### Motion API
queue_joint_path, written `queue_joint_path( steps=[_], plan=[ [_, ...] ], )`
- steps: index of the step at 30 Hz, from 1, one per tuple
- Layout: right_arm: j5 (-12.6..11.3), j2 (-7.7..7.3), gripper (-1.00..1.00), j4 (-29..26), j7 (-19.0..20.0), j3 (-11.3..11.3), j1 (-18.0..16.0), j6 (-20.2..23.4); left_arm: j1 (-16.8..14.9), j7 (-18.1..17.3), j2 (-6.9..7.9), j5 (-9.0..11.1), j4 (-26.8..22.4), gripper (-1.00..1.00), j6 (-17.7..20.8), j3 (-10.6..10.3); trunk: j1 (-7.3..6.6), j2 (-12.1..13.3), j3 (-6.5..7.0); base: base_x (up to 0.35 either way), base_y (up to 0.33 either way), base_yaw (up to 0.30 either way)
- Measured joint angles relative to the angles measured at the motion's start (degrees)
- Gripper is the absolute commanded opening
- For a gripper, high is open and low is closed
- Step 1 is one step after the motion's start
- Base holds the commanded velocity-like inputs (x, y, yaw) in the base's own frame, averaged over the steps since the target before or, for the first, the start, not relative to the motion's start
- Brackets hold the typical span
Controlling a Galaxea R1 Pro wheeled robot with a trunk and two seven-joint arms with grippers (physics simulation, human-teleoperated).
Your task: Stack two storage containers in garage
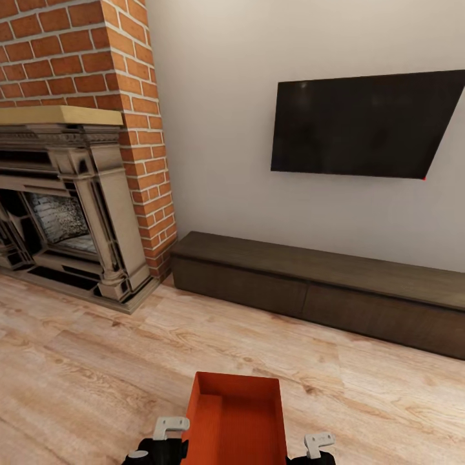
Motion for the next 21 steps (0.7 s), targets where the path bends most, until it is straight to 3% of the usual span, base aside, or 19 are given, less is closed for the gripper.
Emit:
queue_joint_path(
  steps=[10, 13, 15, 18, 21],
  plan=[
    [-0.2, 0.58, 1.00, 0.0, -0.1, 0.0, -0.2, 0.1, -1.4, 0.2, -0.25, 0.3, 3.2, 1.00, -2.3, 0.1, 0.00, 0.0, 0.00, 0.000, 0.000, 0.000],
    [-2.4, 1.18, 1.00, 0.4, -0.6, 0.0, -1.8, 0.2, -8.9, 0.3, -0.22, 0.3, 14.0, 1.00, -3.4, 0.1, 0.00, 0.0, 0.01, 0.000, 0.000, 0.000],
    [-3.5, 1.27, 1.00, 0.7, -0.7, 0.0, -2.6, 0.2, -11.4, 0.3, -0.24, 0.3, 17.8, 1.00, -4.2, 0.1, 0.00, 0.0, 0.00, 0.000, 0.000, 0.000],
    [-6.3, 1.39, 1.00, 2.3, -1.3, -0.1, -4.5, -0.2, -15.6, 0.6, -0.24, 0.2, 24.9, 1.00, -12.8, 0.1, 0.00, 0.0, 0.00, 0.000, 0.000, 0.000],
    [-7.3, 1.45, 1.00, 2.9, -2.1, -0.1, -5.4, -0.5, -16.5, 2.0, -0.19, 0.2, 26.8, 1.00, -16.8, 0.2, 0.00, 0.0, 0.00, 0.000, 0.000, 0.000]
  ],
)
